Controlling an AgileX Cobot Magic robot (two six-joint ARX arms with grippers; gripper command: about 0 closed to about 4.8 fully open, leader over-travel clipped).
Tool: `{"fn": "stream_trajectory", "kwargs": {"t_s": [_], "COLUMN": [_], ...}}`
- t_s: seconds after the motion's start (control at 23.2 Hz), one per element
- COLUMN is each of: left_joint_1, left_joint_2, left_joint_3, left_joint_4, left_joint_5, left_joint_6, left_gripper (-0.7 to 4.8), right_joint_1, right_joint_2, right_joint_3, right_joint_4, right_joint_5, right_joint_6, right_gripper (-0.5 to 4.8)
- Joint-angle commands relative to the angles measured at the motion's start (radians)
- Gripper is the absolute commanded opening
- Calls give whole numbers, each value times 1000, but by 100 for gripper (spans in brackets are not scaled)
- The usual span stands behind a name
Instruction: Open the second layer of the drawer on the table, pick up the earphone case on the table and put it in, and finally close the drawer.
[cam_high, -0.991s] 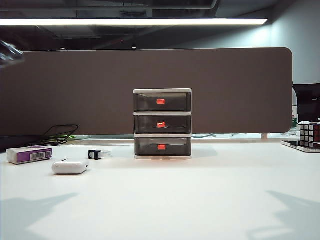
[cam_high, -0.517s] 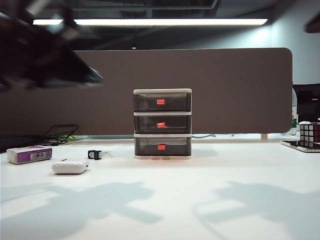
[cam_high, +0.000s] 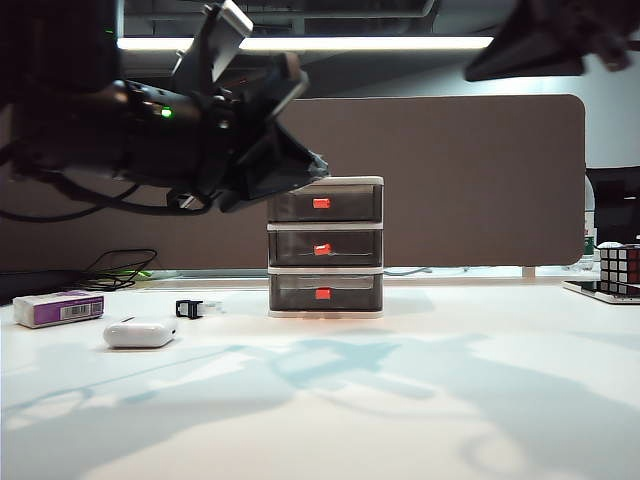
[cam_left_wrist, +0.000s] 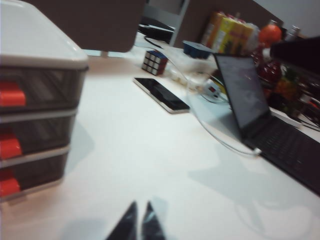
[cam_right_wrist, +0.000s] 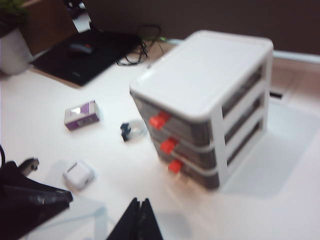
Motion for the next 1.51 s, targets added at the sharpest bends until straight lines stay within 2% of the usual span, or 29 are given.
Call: {"fn": "stream_trajectory", "kwargs": {"t_s": [0.04,0.09,0.22,0.26,0.43,0.47,0.56,0.6,0.65,0.69,1.03,1.34,1.51], "left_joint_1": [-24,-33,-84,-117,-153,-164,-164,-163,-157,-156,-147,-132,-116], "left_joint_2": [19,21,39,71,180,238,292,307,325,335,411,425,426], "left_joint_3": [48,72,132,153,183,188,190,194,198,204,298,307,314], "left_joint_4": [-53,-102,-174,-158,-51,29,77,77,79,77,74,80,87], "left_joint_5": [-196,-287,-447,-524,-600,-632,-654,-654,-655,-655,-666,-683,-688], "left_joint_6": [21,48,150,183,178,177,155,142,136,139,140,140,137], "left_gripper": [123,125,126,126,125,126,130,153,222,256,266,266,266], "right_joint_1": [3,3,17,25,40,47,51,52,52,52,59,69,70], "right_joint_2": [97,169,340,392,489,523,553,564,581,596,670,676,742], "right_joint_3": [82,137,285,333,431,465,499,507,520,532,617,648,734], "right_joint_4": [63,71,69,70,69,70,72,82,92,92,106,156,140], "right_joint_5": [-18,-27,-61,-64,-90,-104,-105,-106,-101,-103,-106,-124,-133], "right_joint_6": [-14,-33,-54,-65,-83,-97,-134,-142,-147,-159,-162,-162,-159], "right_gripper": [-5,-5,-5,-5,-5,-5,-5,-5,-5,-5,-5,-5,-5]}}
